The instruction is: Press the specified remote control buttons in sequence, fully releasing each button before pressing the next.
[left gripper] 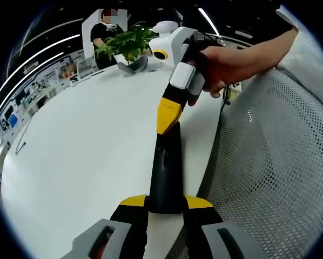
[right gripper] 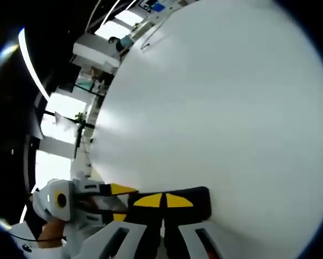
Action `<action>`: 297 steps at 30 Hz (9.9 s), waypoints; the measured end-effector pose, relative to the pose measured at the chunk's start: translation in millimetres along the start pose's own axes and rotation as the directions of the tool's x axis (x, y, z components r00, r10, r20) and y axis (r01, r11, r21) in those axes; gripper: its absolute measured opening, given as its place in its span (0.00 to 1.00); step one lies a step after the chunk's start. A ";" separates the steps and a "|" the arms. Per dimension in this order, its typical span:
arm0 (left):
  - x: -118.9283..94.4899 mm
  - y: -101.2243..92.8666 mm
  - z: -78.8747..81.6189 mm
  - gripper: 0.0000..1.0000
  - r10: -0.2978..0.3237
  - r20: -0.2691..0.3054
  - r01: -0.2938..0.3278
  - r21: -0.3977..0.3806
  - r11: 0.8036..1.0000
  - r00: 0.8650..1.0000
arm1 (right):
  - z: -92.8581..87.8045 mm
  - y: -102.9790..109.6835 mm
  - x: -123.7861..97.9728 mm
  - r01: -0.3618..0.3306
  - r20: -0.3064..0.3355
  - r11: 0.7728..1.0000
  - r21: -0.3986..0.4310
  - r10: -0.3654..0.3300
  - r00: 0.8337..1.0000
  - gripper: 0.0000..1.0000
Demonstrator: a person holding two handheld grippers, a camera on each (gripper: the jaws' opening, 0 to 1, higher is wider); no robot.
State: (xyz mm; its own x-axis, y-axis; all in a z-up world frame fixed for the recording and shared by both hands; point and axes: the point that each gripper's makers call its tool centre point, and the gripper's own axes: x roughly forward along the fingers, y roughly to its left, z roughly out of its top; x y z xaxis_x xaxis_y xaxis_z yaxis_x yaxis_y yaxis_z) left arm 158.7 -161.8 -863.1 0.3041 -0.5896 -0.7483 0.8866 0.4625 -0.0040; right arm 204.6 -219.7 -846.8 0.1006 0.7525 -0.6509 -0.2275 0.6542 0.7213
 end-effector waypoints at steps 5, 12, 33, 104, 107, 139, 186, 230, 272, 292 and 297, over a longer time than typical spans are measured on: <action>-0.1 -0.2 -0.1 0.24 0.000 -0.001 0.000 -0.001 1.000 1.000 | -3.3 1.3 4.1 0.006 -0.018 1.000 -0.012 -0.006 1.000 0.00; -0.2 -0.4 -0.1 0.24 0.001 -0.001 -0.001 -0.003 1.000 1.000 | -4.0 0.4 4.9 0.003 -0.020 1.000 -0.010 -0.003 1.000 0.00; -0.4 -0.2 0.4 0.24 0.003 0.003 -0.003 -0.010 1.000 1.000 | -0.6 -1.4 8.2 0.093 -0.018 0.989 -0.113 -0.096 0.995 0.00; -0.2 -0.9 1.2 0.25 0.008 -0.010 -0.008 -0.015 1.000 1.000 | -18.3 2.6 5.1 0.090 -0.092 0.989 -0.115 -0.101 0.991 0.00; 0.9 -0.5 2.4 0.25 0.016 -0.006 -0.016 -0.024 1.000 1.000 | -17.3 0.6 5.3 0.082 -0.088 0.993 -0.086 -0.089 0.992 0.00; 1.3 0.6 2.3 0.24 0.016 -0.010 -0.016 -0.017 1.000 1.000 | -21.6 -5.0 -1.9 0.160 -0.102 0.961 -0.224 -0.187 0.977 0.00; 0.6 -1.3 1.8 0.24 0.012 -0.003 -0.012 -0.010 1.000 1.000 | -18.5 -12.2 -0.8 0.303 -0.195 0.881 -0.363 -0.389 0.900 0.00; 0.5 -3.6 2.2 0.24 0.002 0.001 -0.002 -0.003 1.000 1.000 | -10.6 -9.1 1.6 0.308 -0.199 0.869 -0.388 -0.405 0.892 0.00; 1.4 -3.8 3.8 0.24 -0.004 0.005 0.004 0.002 1.000 1.000 | -11.0 9.0 20.7 0.267 -0.304 0.873 -0.409 -0.406 0.862 0.00; 0.8 -3.6 4.0 0.24 -0.011 0.004 0.011 -0.009 1.000 1.000 | -10.1 7.2 22.3 0.292 -0.328 0.839 -0.459 -0.465 0.822 0.00; 1.2 -3.2 3.6 0.24 -0.013 0.009 0.013 -0.012 1.000 1.000 | -10.3 7.6 22.0 0.291 -0.325 0.844 -0.450 -0.458 0.827 0.00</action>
State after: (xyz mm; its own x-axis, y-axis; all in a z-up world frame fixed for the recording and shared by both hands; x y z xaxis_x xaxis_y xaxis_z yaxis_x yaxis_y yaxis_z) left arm 157.5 -166.4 -861.6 0.2954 -0.6016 -0.7422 0.8864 0.4624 -0.0220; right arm 195.1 -199.0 -858.1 -0.1278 0.2980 -0.9460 -0.5991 0.7370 0.3131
